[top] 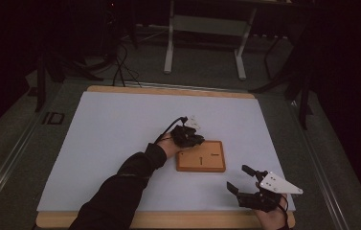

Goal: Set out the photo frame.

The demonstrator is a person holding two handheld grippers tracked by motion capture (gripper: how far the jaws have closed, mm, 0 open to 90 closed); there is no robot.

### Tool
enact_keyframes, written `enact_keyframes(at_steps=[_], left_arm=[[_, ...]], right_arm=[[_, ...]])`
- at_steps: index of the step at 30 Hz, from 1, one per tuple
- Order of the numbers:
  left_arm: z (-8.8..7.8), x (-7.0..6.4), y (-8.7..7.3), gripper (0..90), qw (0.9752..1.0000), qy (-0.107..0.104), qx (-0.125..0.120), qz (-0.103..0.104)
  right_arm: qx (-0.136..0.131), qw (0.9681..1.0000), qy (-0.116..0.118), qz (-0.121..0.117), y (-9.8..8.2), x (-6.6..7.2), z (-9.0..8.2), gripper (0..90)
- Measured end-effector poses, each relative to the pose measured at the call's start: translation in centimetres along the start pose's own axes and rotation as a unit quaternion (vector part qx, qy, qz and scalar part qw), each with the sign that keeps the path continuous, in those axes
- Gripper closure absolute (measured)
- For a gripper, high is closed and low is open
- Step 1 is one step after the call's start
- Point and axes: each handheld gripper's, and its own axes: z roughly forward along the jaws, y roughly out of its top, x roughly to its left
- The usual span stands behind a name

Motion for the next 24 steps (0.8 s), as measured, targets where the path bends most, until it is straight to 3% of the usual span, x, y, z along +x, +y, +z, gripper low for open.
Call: enact_keyframes(at_steps=[3, 6, 8, 12, 17, 19, 20, 21, 22, 24], left_arm=[[0.0, 0.1, 0.0, 84.2, 1.0, -0.005, 0.0, -0.005], [0.0, 0.3, 0.1, 84.0, 0.9999, -0.011, 0.005, -0.01], [0.0, 0.3, 0.2, 84.0, 0.9999, -0.01, 0.008, -0.008], [0.0, 0.3, 0.4, 84.1, 0.9998, -0.013, 0.015, -0.007], [0.0, 0.6, 0.5, 84.1, 0.9996, -0.019, 0.018, -0.008], [0.0, 0.7, 0.5, 84.1, 0.9995, -0.022, 0.018, -0.01], [0.0, 0.7, 0.5, 84.0, 0.9995, -0.022, 0.018, -0.01], [0.1, 0.9, 0.5, 84.0, 0.9994, -0.026, 0.016, -0.016], [0.1, 0.9, 0.5, 84.1, 0.9993, -0.027, 0.018, -0.016], [0.1, 1.0, 0.4, 84.1, 0.9991, -0.031, 0.016, -0.024]], right_arm=[[0.006, 0.9999, 0.0, -0.011, 0.2, 0.1, 0.2, 16.5], [0.024, 0.9983, -0.011, -0.053, 0.4, 0.5, 0.2, 16.9], [0.041, 0.9943, -0.03, -0.094, 0.4, 0.8, 0.4, 16.8], [0.07, 0.9853, -0.051, -0.148, 0.2, 1.1, 0.6, 16.8], [0.092, 0.9768, -0.059, -0.184, -0.1, 1.3, 1.0, 17.6], [0.104, 0.9701, -0.07, -0.208, -0.2, 1.7, 1.3, 20.7], [0.104, 0.9701, -0.07, -0.208, -0.2, 1.7, 1.3, 20.7], [0.11, 0.9654, -0.075, -0.224, -0.3, 1.9, 1.5, 23.6], [0.125, 0.9537, -0.081, -0.261, -0.3, 2.3, 2.2, 24.5], [0.136, 0.9424, -0.087, -0.293, -0.4, 2.8, 2.9, 24.6]])
